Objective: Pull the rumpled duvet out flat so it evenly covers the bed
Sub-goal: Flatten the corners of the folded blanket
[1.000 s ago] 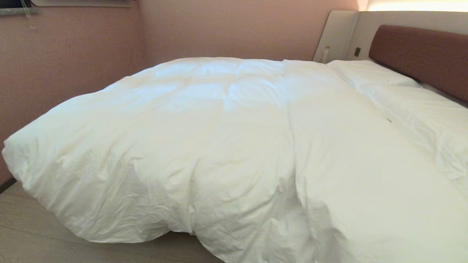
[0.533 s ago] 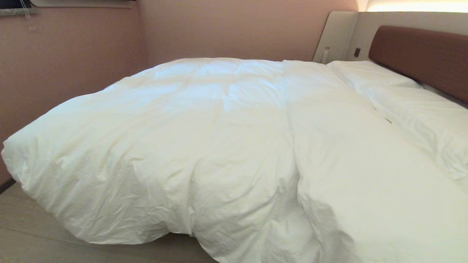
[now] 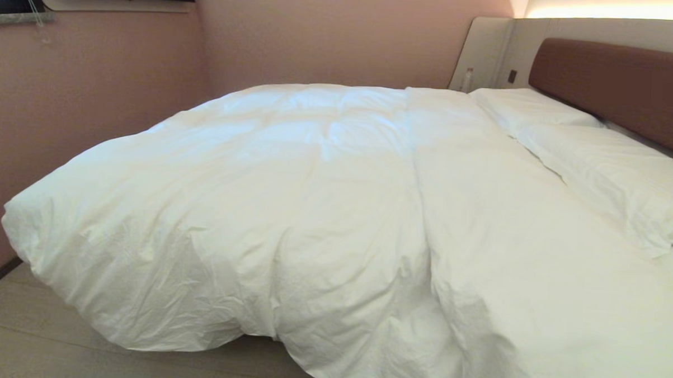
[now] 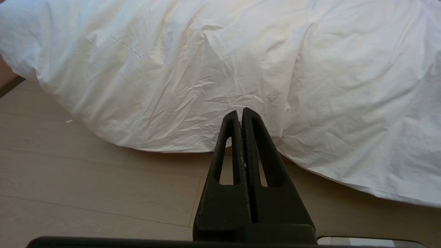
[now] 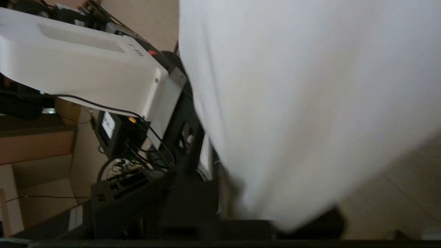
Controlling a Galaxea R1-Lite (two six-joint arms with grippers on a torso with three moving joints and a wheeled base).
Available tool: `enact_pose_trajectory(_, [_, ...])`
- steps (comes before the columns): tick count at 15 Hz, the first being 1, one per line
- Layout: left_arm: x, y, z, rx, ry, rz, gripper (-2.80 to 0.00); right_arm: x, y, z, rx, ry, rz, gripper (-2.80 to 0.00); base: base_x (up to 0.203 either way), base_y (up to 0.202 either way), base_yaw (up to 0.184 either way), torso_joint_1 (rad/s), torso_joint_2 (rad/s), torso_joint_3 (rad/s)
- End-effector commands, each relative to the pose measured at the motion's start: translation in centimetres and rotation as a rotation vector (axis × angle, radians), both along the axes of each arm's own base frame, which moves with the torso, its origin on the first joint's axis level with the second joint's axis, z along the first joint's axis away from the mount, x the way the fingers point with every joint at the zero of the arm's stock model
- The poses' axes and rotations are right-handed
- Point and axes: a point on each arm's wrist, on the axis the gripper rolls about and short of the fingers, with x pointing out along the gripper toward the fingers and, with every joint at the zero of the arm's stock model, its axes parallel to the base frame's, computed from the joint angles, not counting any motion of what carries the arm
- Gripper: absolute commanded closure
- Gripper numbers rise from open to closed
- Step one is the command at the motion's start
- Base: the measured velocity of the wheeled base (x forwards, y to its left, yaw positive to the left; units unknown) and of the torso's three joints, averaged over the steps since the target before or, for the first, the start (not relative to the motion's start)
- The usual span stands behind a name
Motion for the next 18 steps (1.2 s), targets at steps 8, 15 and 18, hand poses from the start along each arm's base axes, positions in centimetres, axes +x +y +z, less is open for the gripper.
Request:
enact_pose_trajectory(8, [0.0,0.0,0.0,-0.001,0.000,0.001,0.00,0.1,-3.8,3.0,-0.347,0.099,0.094,-2.80,0.000,0.000,0.000,0.000,0.00,0.000])
enact_pose_trajectory(15, [0.0,0.0,0.0,-0.001,0.000,0.001,0.00,1.7,-6.2,8.8,-0.546,-0.091,-0.030,-2.80,0.000,0.000,0.000,0.000,0.00,0.000])
enact_pose_trajectory(18, [0.0,0.0,0.0,-0.001,0.000,0.001,0.00,4.2,-5.3,8.0,-0.462,-0.143,0.001,-2.80,0.000,0.000,0.000,0.000,0.00,0.000])
